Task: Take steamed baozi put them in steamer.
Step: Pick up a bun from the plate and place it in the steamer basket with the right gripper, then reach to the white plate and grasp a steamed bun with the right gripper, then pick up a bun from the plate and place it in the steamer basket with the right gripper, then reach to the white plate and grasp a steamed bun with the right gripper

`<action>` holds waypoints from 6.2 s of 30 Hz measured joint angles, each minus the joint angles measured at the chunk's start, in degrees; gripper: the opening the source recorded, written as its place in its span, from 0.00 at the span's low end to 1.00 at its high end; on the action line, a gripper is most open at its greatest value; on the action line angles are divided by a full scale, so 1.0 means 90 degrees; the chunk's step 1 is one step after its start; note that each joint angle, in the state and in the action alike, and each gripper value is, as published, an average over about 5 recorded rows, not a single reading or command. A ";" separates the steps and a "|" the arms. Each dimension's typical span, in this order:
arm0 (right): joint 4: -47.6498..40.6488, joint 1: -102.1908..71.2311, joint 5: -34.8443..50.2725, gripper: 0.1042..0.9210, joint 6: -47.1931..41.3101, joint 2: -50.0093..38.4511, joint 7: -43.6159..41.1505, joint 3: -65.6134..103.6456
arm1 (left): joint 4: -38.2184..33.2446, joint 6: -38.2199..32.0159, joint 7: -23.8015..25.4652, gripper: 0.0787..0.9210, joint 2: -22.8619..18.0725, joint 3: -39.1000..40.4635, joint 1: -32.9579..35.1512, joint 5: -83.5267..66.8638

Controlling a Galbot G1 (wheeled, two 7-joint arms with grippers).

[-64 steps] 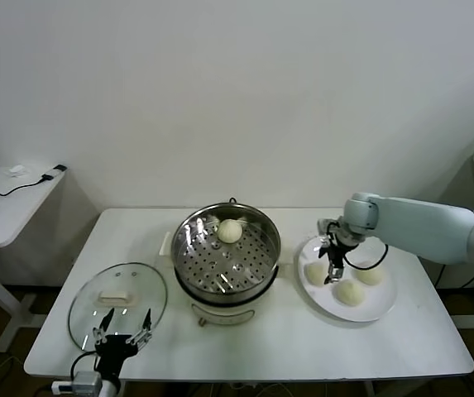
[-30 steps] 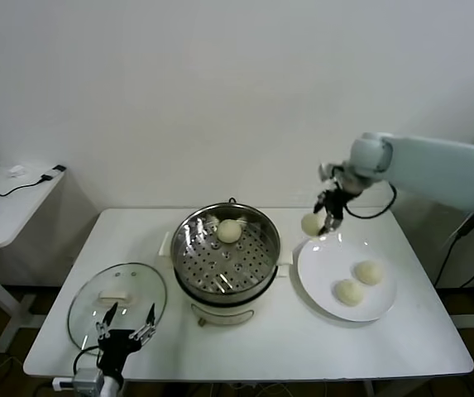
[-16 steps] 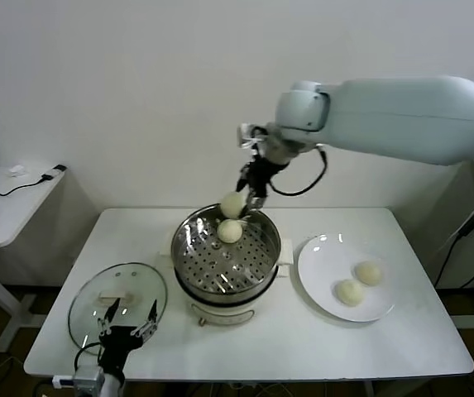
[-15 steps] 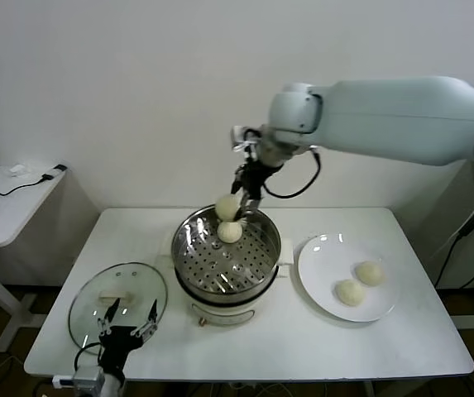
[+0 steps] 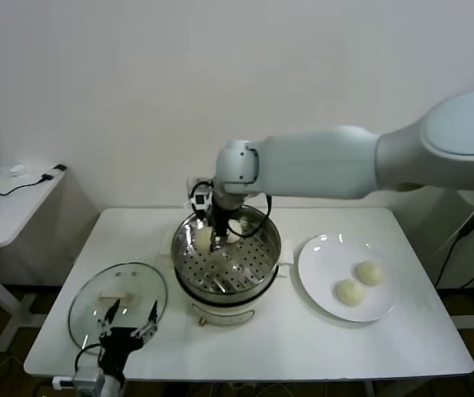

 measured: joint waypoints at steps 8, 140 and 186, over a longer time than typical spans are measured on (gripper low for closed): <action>-0.0464 -0.0592 -0.0183 0.69 -0.0071 0.0230 0.0149 0.0185 | 0.0030 0.0028 0.0001 0.88 -0.0022 0.0030 -0.0041 0.0012; 0.0852 -0.0416 -0.6211 0.59 0.5941 -0.0624 -0.2234 0.0759 | -0.0392 0.0117 0.0116 0.88 -0.0159 -0.0072 0.0333 0.0185; -0.0998 -0.0711 -0.4329 0.88 0.3176 -0.4354 -0.2902 0.0330 | -0.0412 0.0137 0.0193 0.88 -0.0201 -0.0098 0.0371 0.0213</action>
